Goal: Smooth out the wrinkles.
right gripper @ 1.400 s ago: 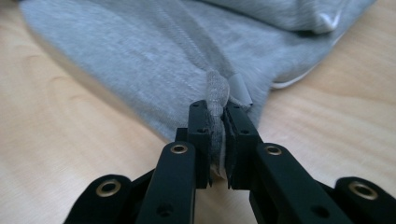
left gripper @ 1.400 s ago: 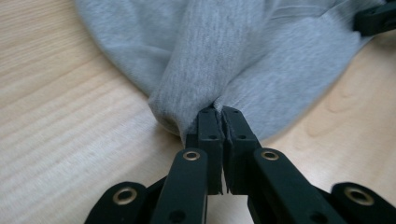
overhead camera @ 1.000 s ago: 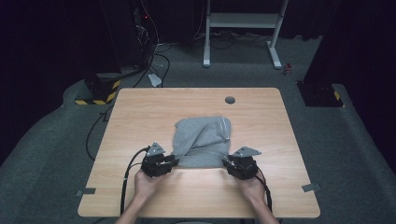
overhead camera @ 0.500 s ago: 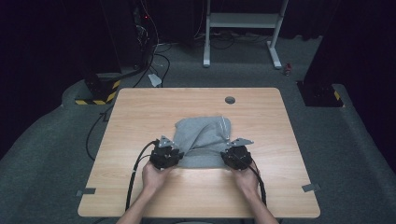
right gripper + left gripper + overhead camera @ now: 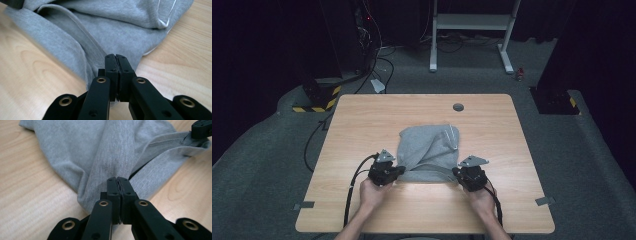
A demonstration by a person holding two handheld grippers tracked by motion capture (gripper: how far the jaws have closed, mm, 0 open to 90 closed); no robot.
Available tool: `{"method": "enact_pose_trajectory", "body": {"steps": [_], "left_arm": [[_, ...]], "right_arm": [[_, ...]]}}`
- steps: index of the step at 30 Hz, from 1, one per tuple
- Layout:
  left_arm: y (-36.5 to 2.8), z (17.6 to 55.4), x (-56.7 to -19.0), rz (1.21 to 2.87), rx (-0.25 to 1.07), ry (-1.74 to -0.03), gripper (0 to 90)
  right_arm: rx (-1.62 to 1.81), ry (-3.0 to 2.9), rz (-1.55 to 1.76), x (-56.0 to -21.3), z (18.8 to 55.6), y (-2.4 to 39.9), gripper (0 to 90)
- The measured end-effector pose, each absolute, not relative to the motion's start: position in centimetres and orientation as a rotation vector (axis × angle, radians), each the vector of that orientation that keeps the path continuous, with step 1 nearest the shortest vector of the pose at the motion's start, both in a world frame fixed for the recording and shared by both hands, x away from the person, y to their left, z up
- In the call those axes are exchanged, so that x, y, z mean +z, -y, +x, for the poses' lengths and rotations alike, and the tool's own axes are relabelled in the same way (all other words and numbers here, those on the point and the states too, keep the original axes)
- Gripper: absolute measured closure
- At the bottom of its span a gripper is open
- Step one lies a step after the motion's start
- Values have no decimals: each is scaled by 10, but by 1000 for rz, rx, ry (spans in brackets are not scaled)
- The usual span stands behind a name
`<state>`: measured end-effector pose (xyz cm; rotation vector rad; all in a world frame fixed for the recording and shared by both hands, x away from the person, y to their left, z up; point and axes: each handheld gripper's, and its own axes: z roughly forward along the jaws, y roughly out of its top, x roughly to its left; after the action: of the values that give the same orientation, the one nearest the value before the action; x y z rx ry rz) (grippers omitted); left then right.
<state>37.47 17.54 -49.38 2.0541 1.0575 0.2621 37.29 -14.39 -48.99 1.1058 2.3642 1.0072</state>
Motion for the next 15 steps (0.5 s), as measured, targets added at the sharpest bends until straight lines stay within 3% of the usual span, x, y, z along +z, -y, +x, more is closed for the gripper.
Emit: {"method": "enact_pose_trajectory", "body": {"steps": [12, 15], "left_arm": [[-182, 353, -508, 2073, 200, -1032, 877], [-184, 350, -508, 2060, 206, -1029, 860]], "right_arm": [[1022, -2382, 1076, -505, 345, 152, 879], [1037, -2377, 1081, -504, 343, 153, 792]]}}
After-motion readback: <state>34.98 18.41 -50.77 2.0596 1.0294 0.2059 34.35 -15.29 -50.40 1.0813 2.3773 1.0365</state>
